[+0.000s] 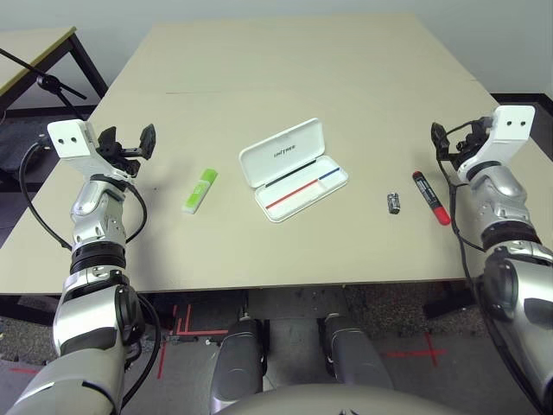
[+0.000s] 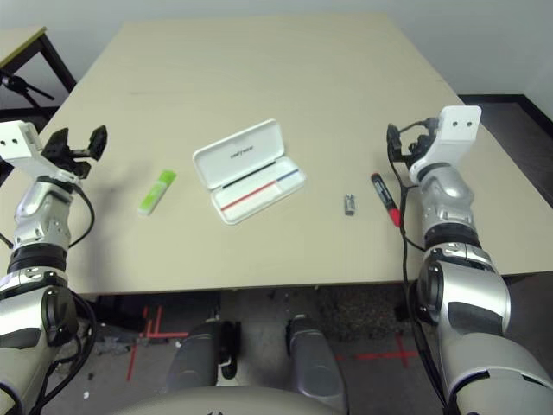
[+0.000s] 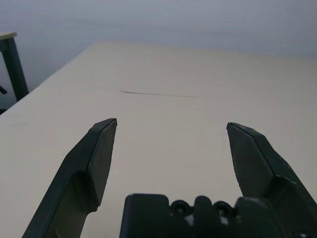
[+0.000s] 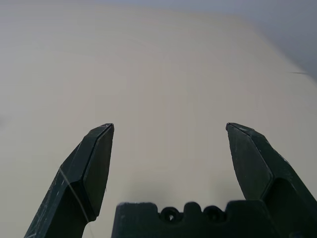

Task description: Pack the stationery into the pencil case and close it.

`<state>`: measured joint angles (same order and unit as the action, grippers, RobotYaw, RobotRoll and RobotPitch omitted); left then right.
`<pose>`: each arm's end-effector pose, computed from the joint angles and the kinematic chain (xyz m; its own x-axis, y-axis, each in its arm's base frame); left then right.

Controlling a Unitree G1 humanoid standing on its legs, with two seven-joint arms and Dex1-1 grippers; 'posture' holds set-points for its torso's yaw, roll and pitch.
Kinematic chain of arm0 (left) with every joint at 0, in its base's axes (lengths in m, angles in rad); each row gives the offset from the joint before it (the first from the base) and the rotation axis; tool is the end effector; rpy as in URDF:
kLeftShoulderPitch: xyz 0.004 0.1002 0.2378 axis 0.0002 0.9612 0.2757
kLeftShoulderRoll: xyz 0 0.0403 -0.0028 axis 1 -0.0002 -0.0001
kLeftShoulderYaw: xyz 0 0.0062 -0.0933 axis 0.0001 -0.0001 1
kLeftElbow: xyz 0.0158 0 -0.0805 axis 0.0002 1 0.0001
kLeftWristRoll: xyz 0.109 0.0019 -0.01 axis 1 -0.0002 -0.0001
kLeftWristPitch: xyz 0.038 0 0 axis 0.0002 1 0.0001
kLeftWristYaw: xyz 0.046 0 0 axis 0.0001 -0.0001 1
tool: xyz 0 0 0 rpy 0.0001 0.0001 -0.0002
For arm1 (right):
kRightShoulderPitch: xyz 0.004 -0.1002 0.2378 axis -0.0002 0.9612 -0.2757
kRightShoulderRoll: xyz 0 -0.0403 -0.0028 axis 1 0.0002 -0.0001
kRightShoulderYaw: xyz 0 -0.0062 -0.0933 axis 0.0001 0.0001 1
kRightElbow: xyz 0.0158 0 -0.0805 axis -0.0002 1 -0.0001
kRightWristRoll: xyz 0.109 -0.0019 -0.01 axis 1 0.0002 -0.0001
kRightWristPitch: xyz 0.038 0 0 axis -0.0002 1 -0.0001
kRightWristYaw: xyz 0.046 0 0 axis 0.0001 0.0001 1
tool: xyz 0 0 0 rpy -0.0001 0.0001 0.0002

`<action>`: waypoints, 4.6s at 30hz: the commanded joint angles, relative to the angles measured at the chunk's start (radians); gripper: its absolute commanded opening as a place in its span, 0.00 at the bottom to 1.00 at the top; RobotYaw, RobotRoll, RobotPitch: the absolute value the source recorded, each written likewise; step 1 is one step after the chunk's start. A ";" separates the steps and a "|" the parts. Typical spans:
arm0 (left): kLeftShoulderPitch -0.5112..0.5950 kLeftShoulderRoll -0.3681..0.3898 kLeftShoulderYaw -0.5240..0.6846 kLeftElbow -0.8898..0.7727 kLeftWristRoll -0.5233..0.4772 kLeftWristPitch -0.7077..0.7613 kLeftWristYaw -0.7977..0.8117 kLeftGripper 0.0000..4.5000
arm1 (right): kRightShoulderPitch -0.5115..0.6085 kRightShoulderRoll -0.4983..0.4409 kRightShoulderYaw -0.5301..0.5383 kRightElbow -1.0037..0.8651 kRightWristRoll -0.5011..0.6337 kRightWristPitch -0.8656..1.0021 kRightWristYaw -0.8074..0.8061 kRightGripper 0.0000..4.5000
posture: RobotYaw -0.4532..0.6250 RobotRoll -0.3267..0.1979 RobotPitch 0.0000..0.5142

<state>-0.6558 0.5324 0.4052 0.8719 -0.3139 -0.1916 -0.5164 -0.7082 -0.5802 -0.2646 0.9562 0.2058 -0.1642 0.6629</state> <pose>0.2918 0.3211 0.1256 0.9831 -0.0094 0.1826 0.0164 0.9992 -0.0371 0.3021 -0.3154 0.1283 0.9726 0.2323 0.0026 -0.2301 0.9648 -0.1276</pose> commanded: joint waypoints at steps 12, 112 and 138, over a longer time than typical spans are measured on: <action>0.081 -0.002 -0.066 -0.217 -0.021 0.135 -0.142 1.00 | 0.210 -0.208 0.133 -0.485 0.080 0.406 0.500 1.00 | 0.26 0.62 0.21; 0.174 0.127 -0.802 -0.804 0.249 0.360 -0.727 0.01 | 0.234 -0.165 0.151 -0.569 0.125 0.460 0.514 1.00 | 0.25 0.62 0.19; 0.214 0.136 -0.754 -0.841 0.239 0.376 -0.705 0.69 | 0.224 -0.144 0.165 -0.546 0.112 0.434 0.514 1.00 | 0.26 0.62 0.16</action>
<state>-0.4570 0.6619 -0.3607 0.0505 -0.0612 0.1811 -1.2178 -0.4813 -0.7292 -0.1100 0.3982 0.3279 0.2820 1.1773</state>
